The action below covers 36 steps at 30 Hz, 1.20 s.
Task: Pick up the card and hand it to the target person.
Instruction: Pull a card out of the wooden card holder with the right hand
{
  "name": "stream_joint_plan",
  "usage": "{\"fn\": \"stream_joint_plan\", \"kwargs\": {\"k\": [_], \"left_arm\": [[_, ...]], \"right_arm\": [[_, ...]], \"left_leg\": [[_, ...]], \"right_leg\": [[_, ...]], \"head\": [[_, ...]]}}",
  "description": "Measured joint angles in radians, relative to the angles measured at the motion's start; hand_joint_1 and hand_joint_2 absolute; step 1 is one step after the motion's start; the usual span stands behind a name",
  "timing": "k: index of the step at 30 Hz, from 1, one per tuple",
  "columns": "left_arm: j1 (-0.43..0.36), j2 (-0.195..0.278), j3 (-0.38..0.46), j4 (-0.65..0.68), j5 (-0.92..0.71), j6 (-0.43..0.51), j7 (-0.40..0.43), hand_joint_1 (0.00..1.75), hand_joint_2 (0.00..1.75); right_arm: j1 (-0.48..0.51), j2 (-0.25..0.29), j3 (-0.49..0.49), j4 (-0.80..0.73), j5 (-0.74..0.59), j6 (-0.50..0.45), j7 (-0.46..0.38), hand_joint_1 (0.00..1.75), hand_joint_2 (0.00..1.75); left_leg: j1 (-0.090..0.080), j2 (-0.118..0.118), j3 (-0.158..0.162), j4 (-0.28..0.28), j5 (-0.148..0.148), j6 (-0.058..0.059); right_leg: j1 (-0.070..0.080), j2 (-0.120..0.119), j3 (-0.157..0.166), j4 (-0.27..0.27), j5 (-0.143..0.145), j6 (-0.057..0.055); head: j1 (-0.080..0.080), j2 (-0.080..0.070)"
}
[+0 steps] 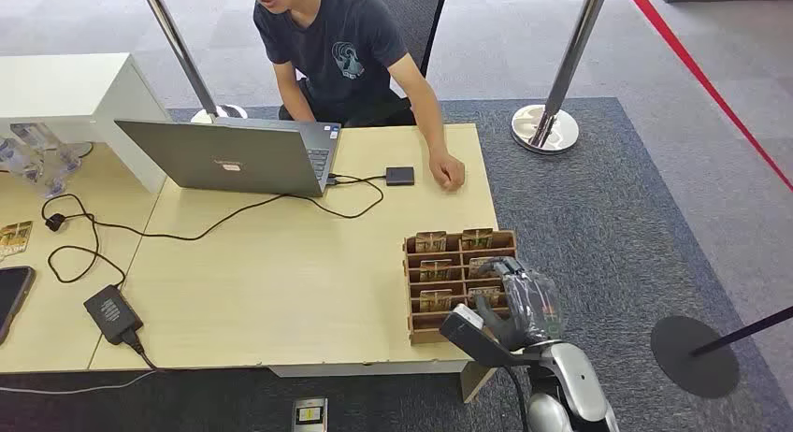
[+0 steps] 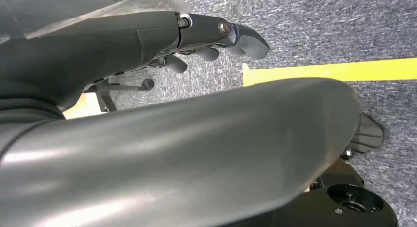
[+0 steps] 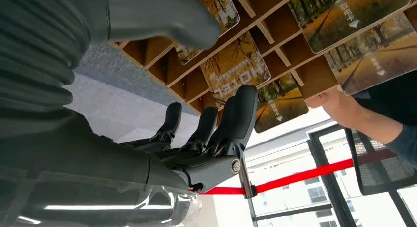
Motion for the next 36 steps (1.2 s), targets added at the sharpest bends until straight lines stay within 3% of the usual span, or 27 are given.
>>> {"fn": "stream_joint_plan", "kwargs": {"k": [36], "left_arm": [[0.001, 0.000, -0.017, 0.000, -0.019, 0.000, 0.007, 0.00, 0.00]], "right_arm": [[0.027, 0.050, -0.081, 0.044, 0.062, 0.021, -0.010, 0.88, 1.75]], "left_leg": [[0.000, 0.000, 0.000, 0.000, 0.000, 0.000]], "right_leg": [[0.000, 0.000, 0.000, 0.000, 0.000, 0.000]], "head": [[0.000, 0.000]]}}
